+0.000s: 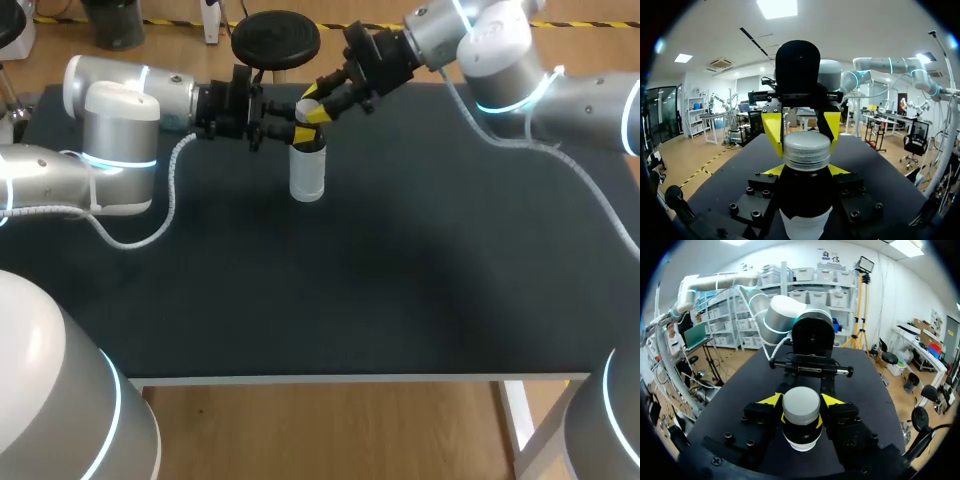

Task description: Unscrew the bottle cap

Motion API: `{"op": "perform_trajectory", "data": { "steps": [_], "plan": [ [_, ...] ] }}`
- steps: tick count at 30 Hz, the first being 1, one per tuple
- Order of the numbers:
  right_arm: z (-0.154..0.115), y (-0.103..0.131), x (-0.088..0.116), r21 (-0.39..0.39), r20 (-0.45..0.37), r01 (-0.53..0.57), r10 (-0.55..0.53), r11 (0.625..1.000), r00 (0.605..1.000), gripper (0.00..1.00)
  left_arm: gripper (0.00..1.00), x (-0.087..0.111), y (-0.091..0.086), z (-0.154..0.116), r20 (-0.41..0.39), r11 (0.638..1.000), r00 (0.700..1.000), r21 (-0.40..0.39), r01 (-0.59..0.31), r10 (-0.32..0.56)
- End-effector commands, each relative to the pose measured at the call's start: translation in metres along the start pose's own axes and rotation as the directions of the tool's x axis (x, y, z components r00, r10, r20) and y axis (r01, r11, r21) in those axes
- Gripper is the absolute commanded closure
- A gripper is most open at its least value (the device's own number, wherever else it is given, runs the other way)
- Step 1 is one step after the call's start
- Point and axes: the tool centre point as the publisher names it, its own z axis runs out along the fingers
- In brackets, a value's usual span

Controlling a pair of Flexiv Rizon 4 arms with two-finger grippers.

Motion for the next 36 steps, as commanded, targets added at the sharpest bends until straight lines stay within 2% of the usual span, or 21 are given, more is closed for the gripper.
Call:
{"op": "perform_trajectory", "data": {
  "steps": [1,7,12,22,27,28,29,30,32,35,36],
  "plan": [
    [-0.003,0.000,-0.011,-0.004,-0.139,0.047,-0.047,0.999,0.989,1.00,1.00,-0.001,0.000,-0.001,0.000,1.000,1.000,-0.002,0.001,-0.001],
    [-0.001,0.003,-0.011,-0.010,-0.283,0.152,-0.148,0.988,0.948,1.00,1.00,-0.001,0.000,-0.001,0.000,1.000,1.000,-0.002,0.001,-0.001],
    [0.001,0.006,-0.009,-0.011,-0.397,0.225,-0.211,0.974,0.893,1.00,1.00,-0.001,0.000,-0.001,0.000,1.000,1.000,-0.002,0.001,-0.001],
    [0.000,0.009,-0.004,-0.013,-0.584,0.345,-0.287,0.938,0.759,1.00,1.00,-0.001,0.000,-0.001,0.000,1.000,1.000,-0.002,0.001,-0.001],
    [0.000,0.008,-0.002,-0.014,-0.645,0.389,-0.306,0.921,0.701,1.00,1.00,-0.001,0.000,-0.001,0.000,1.000,1.000,-0.002,0.001,-0.001],
    [0.001,0.008,-0.001,-0.012,-0.650,0.397,-0.308,0.918,0.694,0.77,1.00,-0.001,0.000,-0.001,0.000,1.000,1.000,-0.002,0.001,-0.001],
    [0.001,0.008,-0.001,-0.009,-0.652,0.403,-0.311,0.915,0.691,0.48,1.00,-0.001,0.000,-0.001,0.000,1.000,1.000,-0.002,0.001,-0.001],
    [0.001,0.007,-0.001,-0.004,-0.649,0.402,-0.308,0.915,0.696,0.00,1.00,-0.001,0.000,-0.001,0.000,1.000,1.000,-0.002,0.001,-0.001],
    [0.000,0.007,-0.001,0.007,-0.632,0.393,-0.301,0.919,0.715,0.00,1.00,-0.001,0.000,-0.001,0.000,1.000,1.000,-0.002,0.001,-0.001],
    [-0.004,0.007,-0.002,0.044,-0.547,0.337,-0.259,0.941,0.796,0.00,1.00,-0.001,0.000,-0.001,0.000,1.000,1.000,-0.002,0.001,-0.001],
    [-0.007,0.009,-0.003,0.061,-0.479,0.285,-0.222,0.957,0.849,0.00,1.00,-0.001,0.000,-0.001,0.000,1.000,1.000,-0.002,0.001,-0.001]
  ]
}}
